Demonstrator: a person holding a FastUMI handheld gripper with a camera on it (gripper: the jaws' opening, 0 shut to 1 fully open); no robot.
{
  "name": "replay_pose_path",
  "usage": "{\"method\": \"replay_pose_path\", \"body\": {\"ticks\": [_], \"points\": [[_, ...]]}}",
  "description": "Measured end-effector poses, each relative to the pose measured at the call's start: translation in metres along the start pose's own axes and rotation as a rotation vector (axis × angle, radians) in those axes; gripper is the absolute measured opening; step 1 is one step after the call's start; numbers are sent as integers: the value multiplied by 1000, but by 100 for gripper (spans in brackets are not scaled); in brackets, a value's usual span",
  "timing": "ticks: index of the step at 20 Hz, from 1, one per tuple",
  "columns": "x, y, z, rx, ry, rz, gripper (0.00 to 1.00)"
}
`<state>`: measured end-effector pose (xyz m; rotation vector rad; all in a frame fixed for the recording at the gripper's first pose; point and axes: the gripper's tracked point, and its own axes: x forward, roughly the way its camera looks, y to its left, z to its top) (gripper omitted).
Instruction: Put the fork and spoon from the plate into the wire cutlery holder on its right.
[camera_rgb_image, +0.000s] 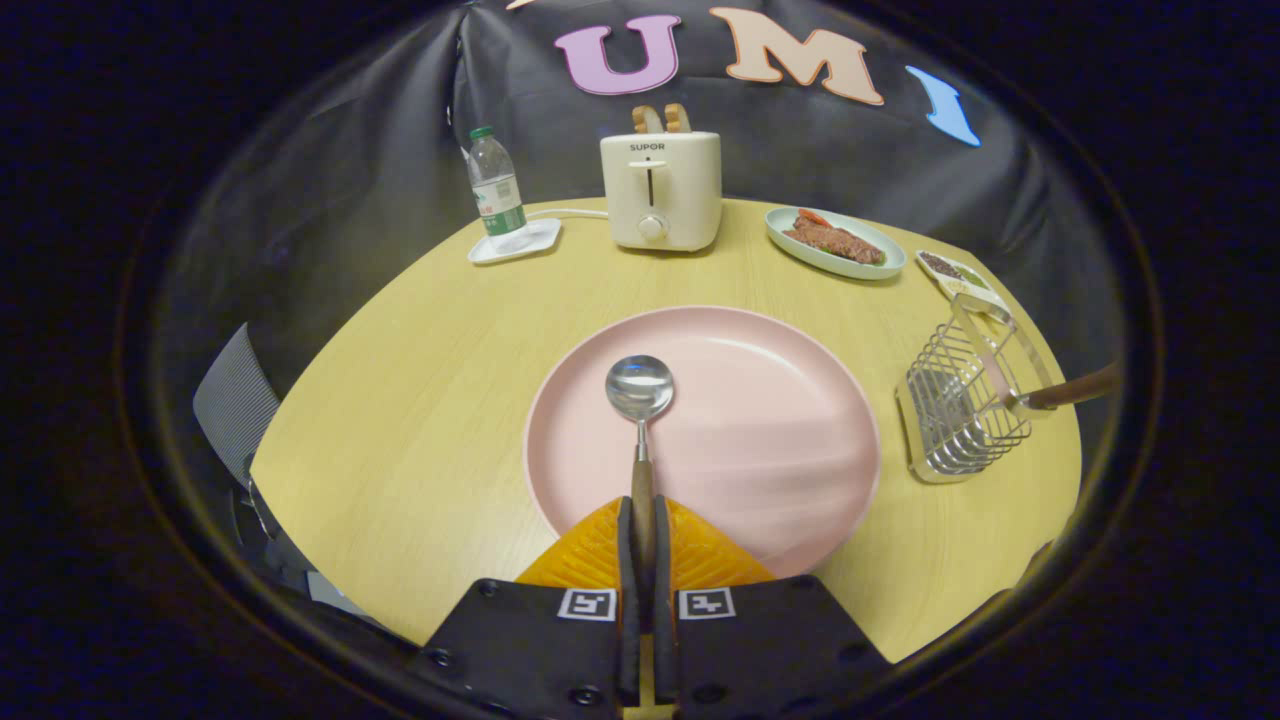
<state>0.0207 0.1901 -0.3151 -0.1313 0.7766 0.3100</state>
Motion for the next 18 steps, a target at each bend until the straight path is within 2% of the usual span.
{"method": "replay_pose_path", "body": {"ticks": [10, 18], "points": [[-24, -17, 21, 104, -31, -11, 9], [-80, -54, 79, 175, -93, -39, 9]]}}
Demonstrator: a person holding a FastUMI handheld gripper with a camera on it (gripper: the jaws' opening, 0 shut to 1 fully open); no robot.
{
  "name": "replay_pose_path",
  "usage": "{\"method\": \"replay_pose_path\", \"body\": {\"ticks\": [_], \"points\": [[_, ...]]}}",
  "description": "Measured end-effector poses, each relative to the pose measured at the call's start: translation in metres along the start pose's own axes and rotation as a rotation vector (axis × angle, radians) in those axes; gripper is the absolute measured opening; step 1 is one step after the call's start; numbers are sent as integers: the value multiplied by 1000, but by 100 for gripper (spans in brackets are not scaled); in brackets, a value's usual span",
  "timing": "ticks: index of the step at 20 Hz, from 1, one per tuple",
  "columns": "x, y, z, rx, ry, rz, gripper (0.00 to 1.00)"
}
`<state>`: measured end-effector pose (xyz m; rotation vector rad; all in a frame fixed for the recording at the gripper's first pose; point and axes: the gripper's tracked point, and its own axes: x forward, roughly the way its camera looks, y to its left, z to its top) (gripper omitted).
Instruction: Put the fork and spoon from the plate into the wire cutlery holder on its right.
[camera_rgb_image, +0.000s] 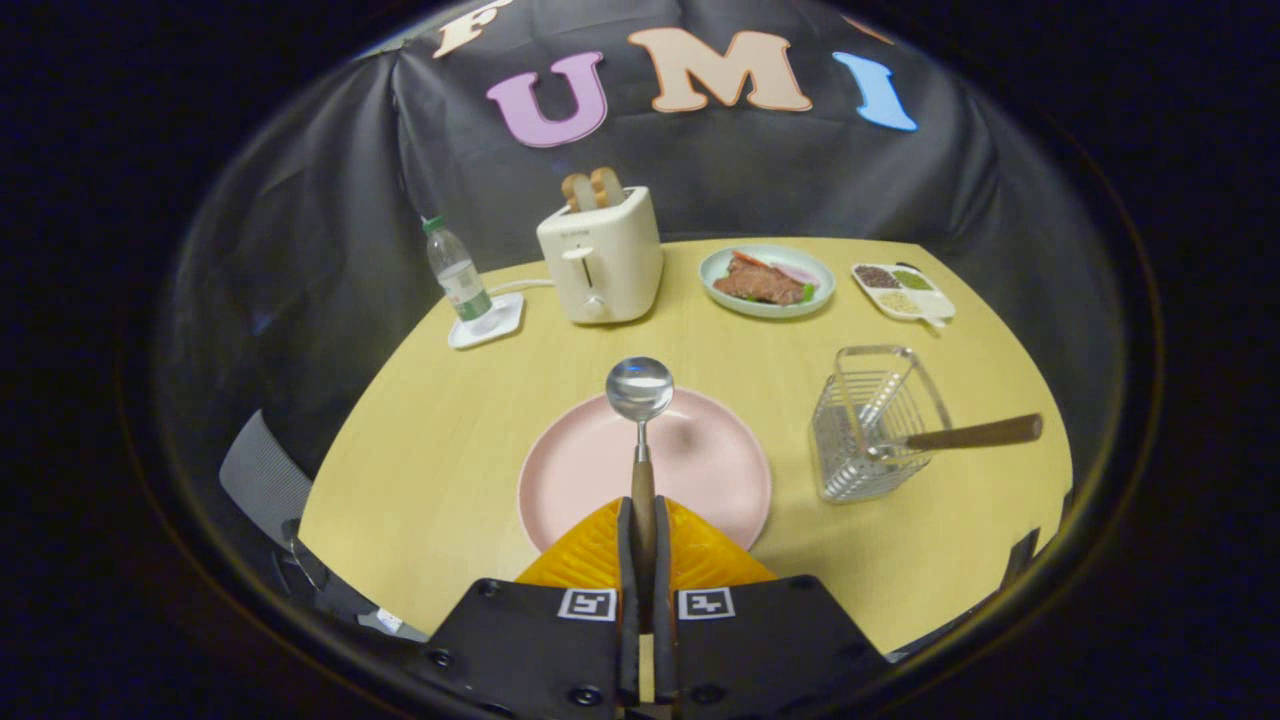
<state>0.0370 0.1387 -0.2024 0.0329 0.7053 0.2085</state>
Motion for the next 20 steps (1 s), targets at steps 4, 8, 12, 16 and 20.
{"method": "replay_pose_path", "body": {"ticks": [4, 8, 12, 16, 20], "points": [[-25, -25, 30, -11, -32, -35, 8], [-41, -58, 37, -24, 8, -80, 8], [-49, -93, 32, -10, 84, -125, 8], [-50, -126, 25, -4, 189, -168, 8], [-47, -146, 15, -19, 301, -204, 9]]}}
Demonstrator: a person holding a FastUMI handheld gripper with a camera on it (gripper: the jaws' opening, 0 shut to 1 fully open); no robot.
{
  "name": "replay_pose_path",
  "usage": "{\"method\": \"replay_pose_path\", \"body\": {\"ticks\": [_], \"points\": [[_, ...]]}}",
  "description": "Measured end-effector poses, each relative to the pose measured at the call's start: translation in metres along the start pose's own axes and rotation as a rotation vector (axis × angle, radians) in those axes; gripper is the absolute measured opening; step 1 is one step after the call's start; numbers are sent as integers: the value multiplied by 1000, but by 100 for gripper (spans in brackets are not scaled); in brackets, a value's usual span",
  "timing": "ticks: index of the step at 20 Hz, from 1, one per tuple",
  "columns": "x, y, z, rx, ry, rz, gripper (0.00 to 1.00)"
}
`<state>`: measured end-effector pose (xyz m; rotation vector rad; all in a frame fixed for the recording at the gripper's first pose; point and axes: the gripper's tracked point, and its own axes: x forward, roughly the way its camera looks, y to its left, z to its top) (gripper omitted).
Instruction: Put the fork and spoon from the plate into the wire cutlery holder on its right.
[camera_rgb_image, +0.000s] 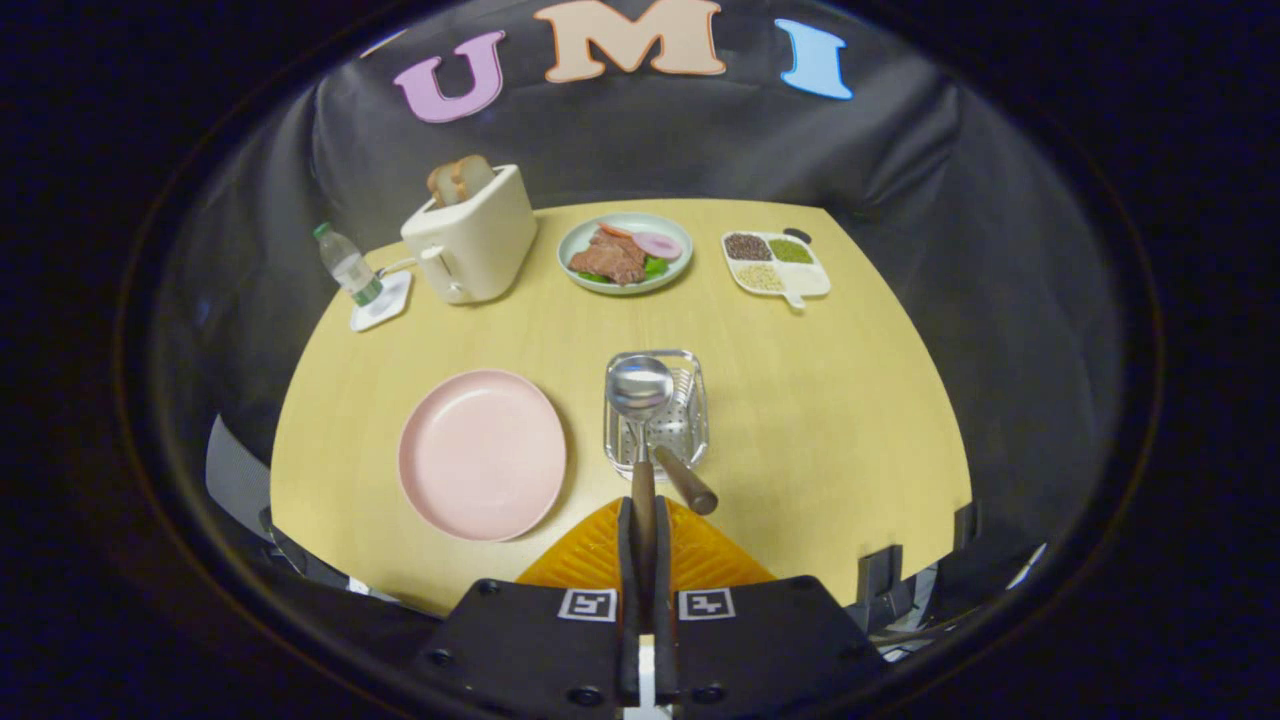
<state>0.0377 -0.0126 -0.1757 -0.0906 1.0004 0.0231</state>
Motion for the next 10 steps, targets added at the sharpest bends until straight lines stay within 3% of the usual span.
{"method": "replay_pose_path", "body": {"ticks": [10], "points": [[17, -5, -5, -29, 119, 5, 9]]}}
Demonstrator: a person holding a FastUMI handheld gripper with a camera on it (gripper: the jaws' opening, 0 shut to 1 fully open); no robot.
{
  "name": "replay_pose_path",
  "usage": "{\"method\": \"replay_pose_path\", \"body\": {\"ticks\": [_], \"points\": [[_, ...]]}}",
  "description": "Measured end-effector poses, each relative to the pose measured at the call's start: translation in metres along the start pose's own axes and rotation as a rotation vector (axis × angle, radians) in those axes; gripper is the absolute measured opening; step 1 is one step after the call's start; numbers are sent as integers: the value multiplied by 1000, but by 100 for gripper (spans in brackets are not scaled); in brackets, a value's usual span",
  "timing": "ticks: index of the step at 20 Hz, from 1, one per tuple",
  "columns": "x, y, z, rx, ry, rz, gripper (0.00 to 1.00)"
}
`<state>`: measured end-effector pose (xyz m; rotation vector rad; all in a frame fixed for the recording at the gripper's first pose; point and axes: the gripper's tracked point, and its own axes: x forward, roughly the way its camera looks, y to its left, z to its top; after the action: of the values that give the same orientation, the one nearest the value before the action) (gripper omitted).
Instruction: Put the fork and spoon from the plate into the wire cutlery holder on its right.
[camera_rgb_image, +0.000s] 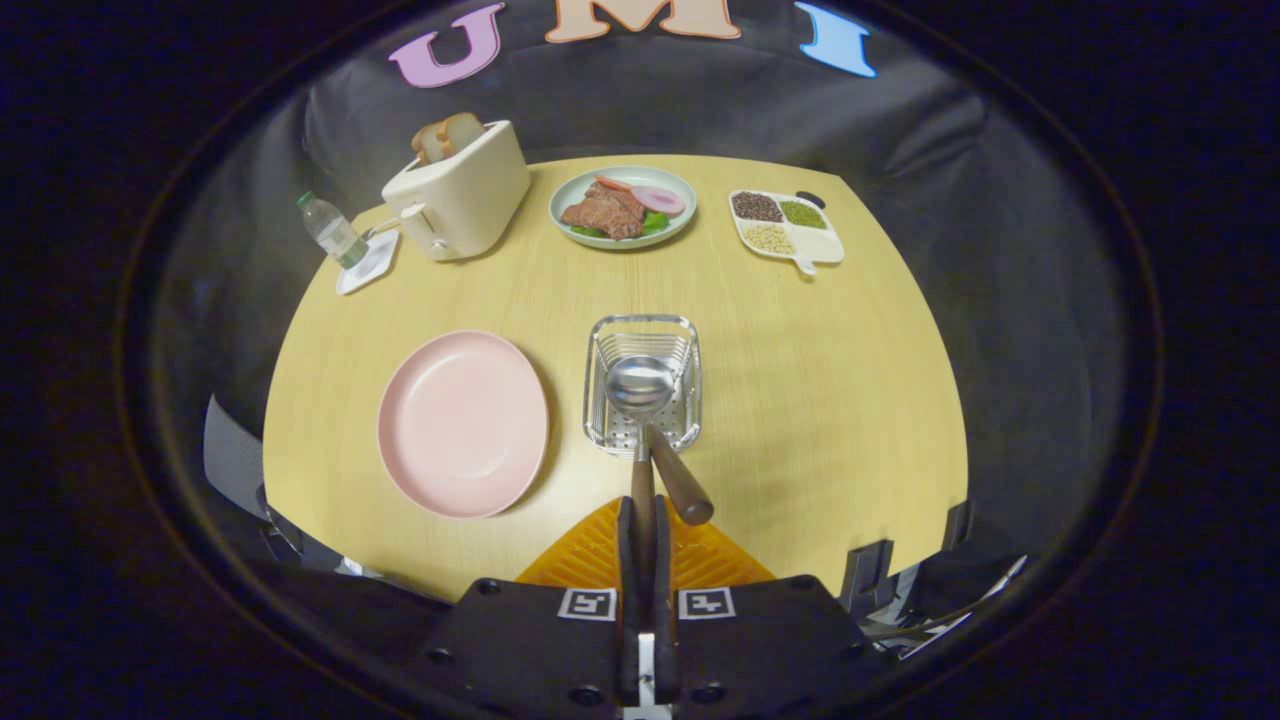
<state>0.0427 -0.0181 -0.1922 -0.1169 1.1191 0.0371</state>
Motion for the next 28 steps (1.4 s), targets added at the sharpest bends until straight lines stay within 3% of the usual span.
{"method": "replay_pose_path", "body": {"ticks": [5, 12, 17, 23, 28], "points": [[2, 1, 5, 40, 28, 5, 11], [-6, 17, 22, 121, -48, 58, 62], [-16, 30, 21, 89, -97, 72, 98], [-43, 47, 28, 18, -256, 74, 98], [-70, 94, 45, 31, -452, 151, 98]]}}
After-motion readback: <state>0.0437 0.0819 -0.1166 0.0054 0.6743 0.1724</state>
